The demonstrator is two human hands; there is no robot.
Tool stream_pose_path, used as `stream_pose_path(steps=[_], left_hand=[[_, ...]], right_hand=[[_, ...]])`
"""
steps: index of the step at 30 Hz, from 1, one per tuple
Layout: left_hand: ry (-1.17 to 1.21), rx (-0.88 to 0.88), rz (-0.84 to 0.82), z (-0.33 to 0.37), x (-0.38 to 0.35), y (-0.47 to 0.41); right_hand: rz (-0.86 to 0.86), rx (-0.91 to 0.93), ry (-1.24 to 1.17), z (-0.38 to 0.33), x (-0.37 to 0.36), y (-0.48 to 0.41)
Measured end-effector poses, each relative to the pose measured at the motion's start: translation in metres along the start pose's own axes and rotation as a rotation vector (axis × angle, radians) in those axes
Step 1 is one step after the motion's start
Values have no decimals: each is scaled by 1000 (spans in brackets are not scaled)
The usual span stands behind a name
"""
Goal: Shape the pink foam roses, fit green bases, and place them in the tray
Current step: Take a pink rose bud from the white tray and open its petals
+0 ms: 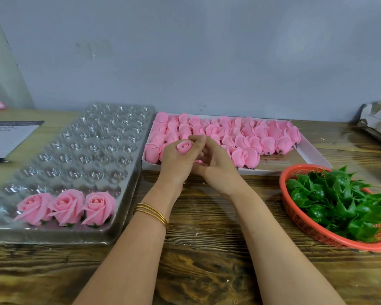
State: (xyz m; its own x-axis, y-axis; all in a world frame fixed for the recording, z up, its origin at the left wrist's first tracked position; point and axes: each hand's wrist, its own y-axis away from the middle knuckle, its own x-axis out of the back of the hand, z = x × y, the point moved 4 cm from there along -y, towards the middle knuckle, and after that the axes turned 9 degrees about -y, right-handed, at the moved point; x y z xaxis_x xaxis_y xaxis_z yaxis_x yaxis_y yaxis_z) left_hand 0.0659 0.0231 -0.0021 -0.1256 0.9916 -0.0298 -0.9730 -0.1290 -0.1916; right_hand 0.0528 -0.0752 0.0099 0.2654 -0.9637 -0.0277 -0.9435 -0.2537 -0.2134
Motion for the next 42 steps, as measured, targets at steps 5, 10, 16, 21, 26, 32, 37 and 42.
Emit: stream_pose_path(steps=[5, 10, 16, 21, 26, 32, 37, 42], left_hand=[[-11, -9, 18, 1, -1, -1], [48, 39, 20, 0, -2, -1], [27, 60, -3, -3, -3, -2], [21, 25, -21, -3, -2, -1], [-24, -1, -21, -2, -1, -2], [-31, 0, -12, 1, -1, -1], [11, 49, 20, -5, -2, -3], [25, 66, 32, -7, -2, -4]], right_hand=[[-20, -5, -27, 1, -2, -1], [22, 11, 27, 5, 1, -3], [34, 32, 101, 6, 0, -4], [38, 36, 61, 4, 3, -4], [1, 8, 36, 5, 3, -2], [-15, 8, 31, 2, 1, -2], [15, 26, 41, 2, 1, -2], [41, 38, 46, 3, 0, -2]])
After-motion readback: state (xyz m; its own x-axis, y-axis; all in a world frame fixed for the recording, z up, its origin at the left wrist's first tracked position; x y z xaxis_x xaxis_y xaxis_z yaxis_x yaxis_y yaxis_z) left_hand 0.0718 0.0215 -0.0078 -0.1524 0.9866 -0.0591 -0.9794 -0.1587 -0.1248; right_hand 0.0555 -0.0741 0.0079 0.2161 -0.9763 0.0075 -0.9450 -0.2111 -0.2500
